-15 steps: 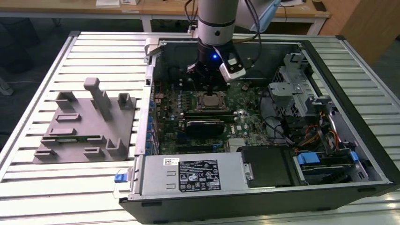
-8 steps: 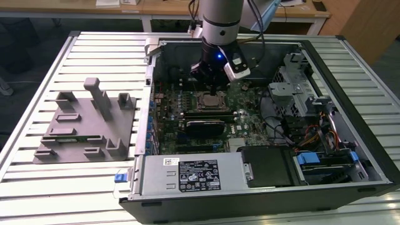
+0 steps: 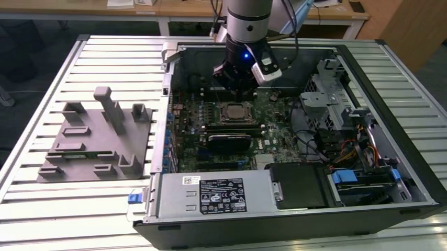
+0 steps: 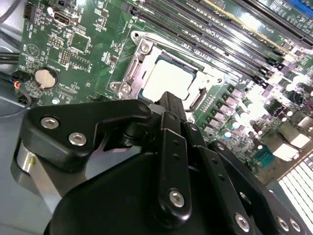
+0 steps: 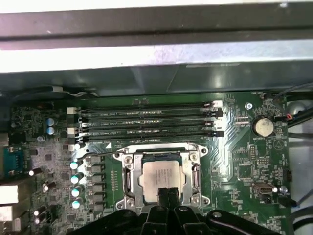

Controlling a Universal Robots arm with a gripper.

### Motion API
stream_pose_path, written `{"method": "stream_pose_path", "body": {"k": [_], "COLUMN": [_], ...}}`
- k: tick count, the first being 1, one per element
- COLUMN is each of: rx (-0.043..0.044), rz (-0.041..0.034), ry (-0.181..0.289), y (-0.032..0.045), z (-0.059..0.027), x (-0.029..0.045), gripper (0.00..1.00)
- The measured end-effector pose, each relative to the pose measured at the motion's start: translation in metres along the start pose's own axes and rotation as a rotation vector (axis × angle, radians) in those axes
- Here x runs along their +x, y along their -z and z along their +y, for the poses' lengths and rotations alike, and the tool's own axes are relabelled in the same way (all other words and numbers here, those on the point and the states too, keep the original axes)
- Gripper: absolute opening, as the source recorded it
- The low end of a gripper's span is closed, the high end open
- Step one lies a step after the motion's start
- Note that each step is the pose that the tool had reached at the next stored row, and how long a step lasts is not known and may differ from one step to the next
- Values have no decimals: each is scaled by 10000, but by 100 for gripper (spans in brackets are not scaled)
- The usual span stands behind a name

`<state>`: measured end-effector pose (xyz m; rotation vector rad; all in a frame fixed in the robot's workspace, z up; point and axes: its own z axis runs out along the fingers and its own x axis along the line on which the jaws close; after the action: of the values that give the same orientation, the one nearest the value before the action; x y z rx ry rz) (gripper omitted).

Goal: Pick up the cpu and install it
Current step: 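Close the cpu cover, then install the first cpu locking lever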

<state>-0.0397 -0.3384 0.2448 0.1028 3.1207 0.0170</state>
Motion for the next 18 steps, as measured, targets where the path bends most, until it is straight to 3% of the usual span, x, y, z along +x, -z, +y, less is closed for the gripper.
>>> {"method": "stream_pose_path", "body": {"k": [18], "rx": [1], "rz": [0], "ry": [1], "y": [12], "z": [-1], "x": [13], "gripper": [11]}}
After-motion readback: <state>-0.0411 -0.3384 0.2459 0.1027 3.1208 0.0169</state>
